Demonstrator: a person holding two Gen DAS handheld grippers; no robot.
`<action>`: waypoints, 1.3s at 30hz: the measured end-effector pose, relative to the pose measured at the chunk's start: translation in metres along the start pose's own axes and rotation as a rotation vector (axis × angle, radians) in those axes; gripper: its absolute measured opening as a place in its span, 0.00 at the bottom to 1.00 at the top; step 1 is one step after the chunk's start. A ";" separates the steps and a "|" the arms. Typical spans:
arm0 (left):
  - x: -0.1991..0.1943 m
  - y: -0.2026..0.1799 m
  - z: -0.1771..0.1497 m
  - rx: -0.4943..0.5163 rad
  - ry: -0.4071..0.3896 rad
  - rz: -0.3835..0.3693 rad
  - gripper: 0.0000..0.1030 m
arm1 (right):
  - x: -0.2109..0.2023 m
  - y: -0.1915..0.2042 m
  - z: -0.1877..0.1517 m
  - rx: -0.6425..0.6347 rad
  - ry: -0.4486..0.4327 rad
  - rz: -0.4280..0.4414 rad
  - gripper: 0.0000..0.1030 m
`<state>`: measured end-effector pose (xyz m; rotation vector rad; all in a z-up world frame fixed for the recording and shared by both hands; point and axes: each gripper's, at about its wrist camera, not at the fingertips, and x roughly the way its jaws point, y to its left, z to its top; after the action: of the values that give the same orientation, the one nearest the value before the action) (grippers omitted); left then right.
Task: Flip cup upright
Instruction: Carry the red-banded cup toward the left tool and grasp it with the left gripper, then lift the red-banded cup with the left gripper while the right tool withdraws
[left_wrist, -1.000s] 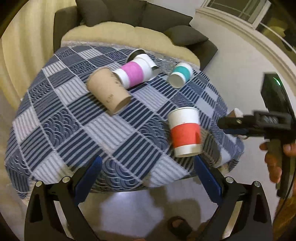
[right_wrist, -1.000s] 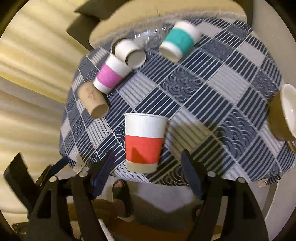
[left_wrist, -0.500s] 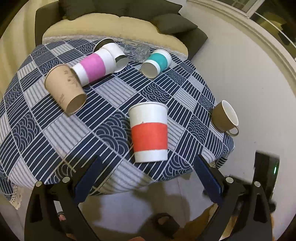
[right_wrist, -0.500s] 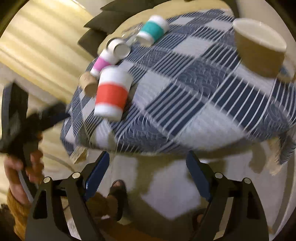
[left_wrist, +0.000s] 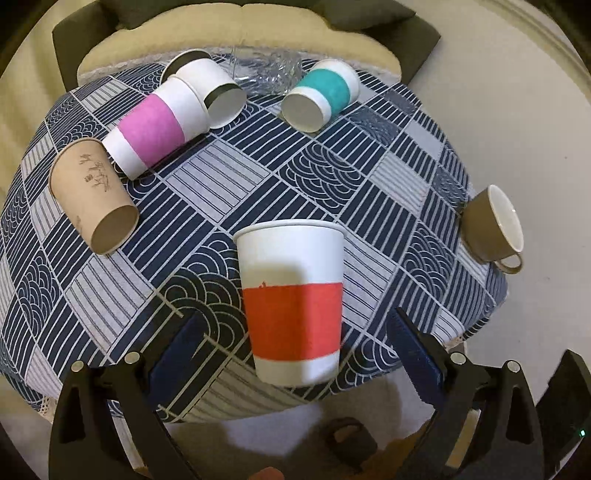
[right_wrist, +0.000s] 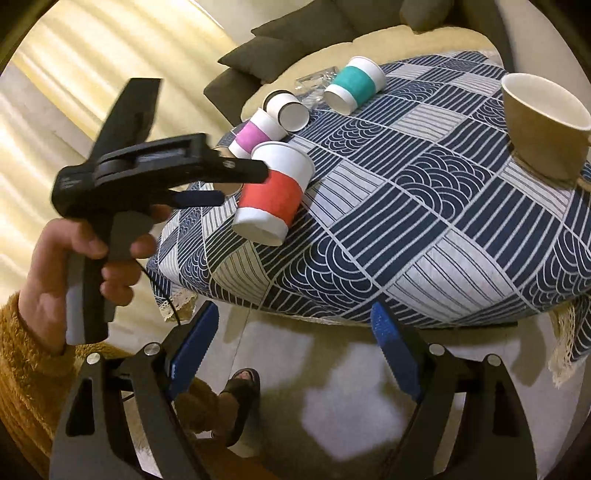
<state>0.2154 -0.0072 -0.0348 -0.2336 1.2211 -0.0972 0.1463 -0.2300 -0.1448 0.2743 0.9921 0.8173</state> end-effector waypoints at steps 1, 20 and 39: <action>0.004 -0.001 0.001 -0.001 0.005 0.008 0.92 | 0.000 -0.001 0.000 0.000 0.001 0.004 0.81; 0.031 -0.007 0.018 0.050 0.078 0.086 0.71 | 0.002 -0.009 0.004 0.021 -0.001 0.021 0.81; 0.019 0.001 0.011 0.006 0.045 0.085 0.61 | 0.005 -0.014 0.004 0.038 0.007 0.020 0.81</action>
<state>0.2321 -0.0090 -0.0485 -0.1752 1.2739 -0.0323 0.1576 -0.2351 -0.1533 0.3146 1.0141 0.8189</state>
